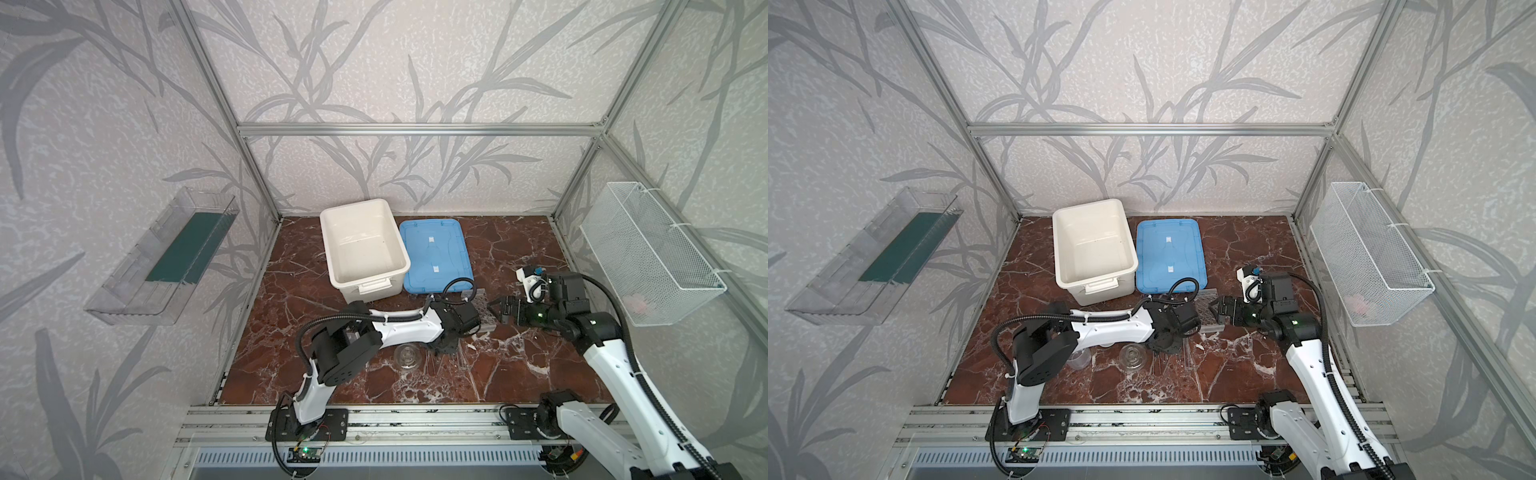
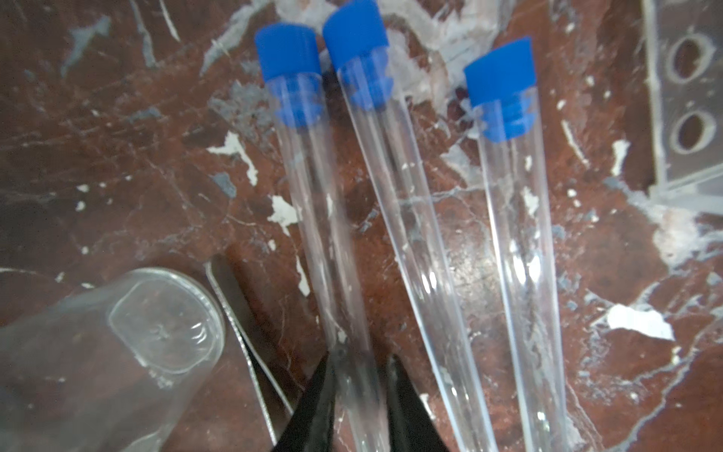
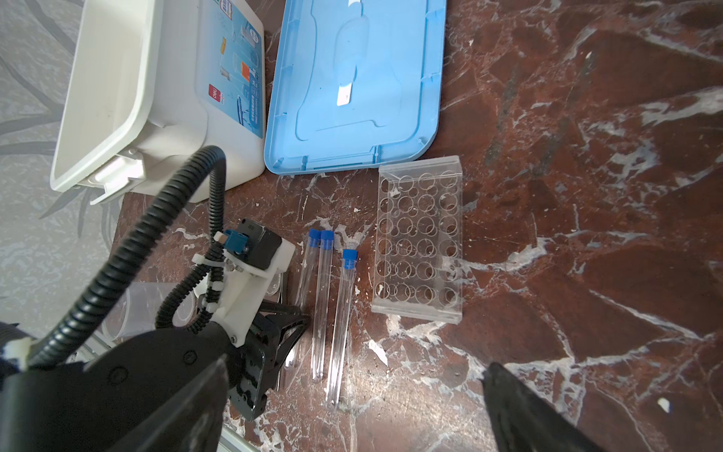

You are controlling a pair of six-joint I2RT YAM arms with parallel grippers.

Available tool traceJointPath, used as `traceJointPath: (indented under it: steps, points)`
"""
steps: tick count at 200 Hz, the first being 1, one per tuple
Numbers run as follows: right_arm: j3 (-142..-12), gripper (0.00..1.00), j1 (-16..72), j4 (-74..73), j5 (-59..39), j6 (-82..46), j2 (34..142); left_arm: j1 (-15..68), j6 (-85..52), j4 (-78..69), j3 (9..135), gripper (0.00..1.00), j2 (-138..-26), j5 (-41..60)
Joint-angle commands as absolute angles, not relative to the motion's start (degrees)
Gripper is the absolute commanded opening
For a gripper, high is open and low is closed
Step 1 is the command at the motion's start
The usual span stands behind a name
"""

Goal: Organize the chemistry lab equipment
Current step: 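Lower the left gripper and close it around one blue-capped test tube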

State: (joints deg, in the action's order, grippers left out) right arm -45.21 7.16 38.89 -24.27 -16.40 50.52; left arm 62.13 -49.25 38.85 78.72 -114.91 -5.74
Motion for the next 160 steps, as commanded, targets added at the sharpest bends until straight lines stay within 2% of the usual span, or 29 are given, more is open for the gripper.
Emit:
traceJointPath:
  steps: [1, 114, 160]
  points:
    - [-44.21, 1.00, 6.94, 38.78, -23.59, -16.80, 49.93, 61.02, -51.05, 36.43, 76.18, 0.24, -113.60, -5.65]
    - [-43.15, 1.00, 6.64, 35.88, -20.92, -18.50, 48.36, 60.16, -49.47, 26.44, 70.57, 0.21, -105.49, -6.30]
    - [-42.40, 1.00, 5.89, 33.35, -24.52, -19.45, 49.40, 59.49, -48.30, 21.71, 67.42, 0.21, -102.57, -6.28]
